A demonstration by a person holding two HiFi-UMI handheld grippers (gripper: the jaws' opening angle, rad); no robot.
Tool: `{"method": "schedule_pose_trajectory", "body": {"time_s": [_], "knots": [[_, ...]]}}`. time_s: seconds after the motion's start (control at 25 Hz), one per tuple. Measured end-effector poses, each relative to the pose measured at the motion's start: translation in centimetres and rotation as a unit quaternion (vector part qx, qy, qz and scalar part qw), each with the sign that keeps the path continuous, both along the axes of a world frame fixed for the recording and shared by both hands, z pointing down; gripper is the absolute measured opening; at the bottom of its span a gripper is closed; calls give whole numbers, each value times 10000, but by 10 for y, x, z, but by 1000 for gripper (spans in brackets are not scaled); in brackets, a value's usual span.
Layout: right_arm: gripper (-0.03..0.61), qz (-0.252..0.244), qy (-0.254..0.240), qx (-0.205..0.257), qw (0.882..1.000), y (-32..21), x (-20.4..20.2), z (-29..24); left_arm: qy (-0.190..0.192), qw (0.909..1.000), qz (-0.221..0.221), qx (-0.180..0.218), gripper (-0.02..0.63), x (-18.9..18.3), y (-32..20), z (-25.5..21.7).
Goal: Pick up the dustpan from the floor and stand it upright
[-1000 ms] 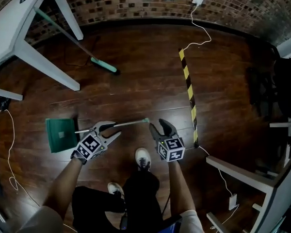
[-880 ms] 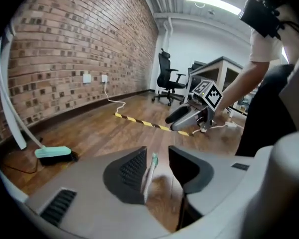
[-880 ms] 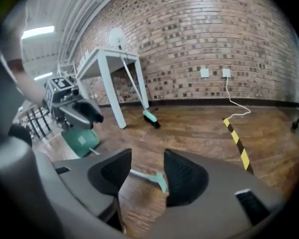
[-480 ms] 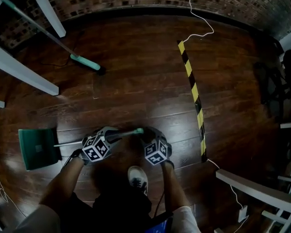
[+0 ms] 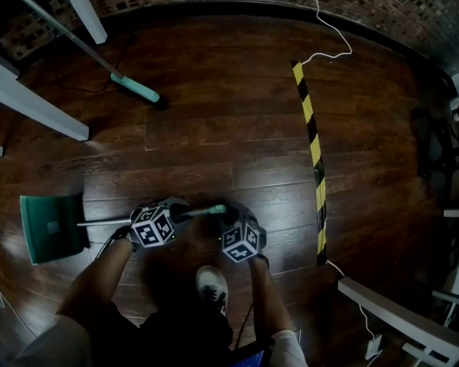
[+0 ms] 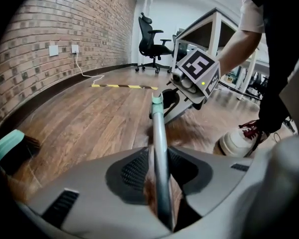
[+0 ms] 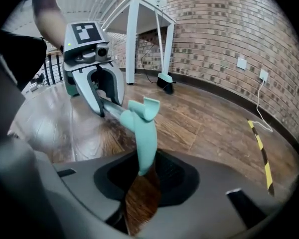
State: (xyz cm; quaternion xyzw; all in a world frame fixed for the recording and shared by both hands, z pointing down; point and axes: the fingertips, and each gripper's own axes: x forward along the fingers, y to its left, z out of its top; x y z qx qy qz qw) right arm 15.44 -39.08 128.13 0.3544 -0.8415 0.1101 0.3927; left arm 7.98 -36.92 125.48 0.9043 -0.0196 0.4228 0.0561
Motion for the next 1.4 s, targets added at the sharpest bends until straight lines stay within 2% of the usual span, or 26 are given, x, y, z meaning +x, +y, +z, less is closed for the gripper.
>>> {"method": "schedule_pose_trajectory", "body": {"time_s": [0.04,0.24,0.36,0.52,0.68,0.8,0.96,1.24,1.4], "knots": [[106,70,-13,-12,10000,-1,1,-1,28,10000,39,-13,115,1,2,0],[100,294,-79,60,9995,1,5,-14,182,9998,56,-14,110,4,5,-9],[94,537,-108,195,9983,2,13,-43,357,9993,84,-27,110,8,7,-32],[89,851,9,427,9955,2,24,-105,530,9985,-39,105,110,16,4,-85],[91,815,443,464,9946,33,33,-188,735,9970,-225,-24,112,24,31,-153],[91,898,787,592,9911,45,43,-255,904,9958,-107,-93,112,34,44,-206],[94,912,998,576,9891,55,49,-324,1111,9935,-15,-267,113,44,59,-261],[98,1403,956,766,9825,58,55,-432,1516,9878,164,-309,114,58,66,-345],[107,1174,1407,906,9789,64,41,-488,1645,9855,231,-356,114,55,74,-387]]}}
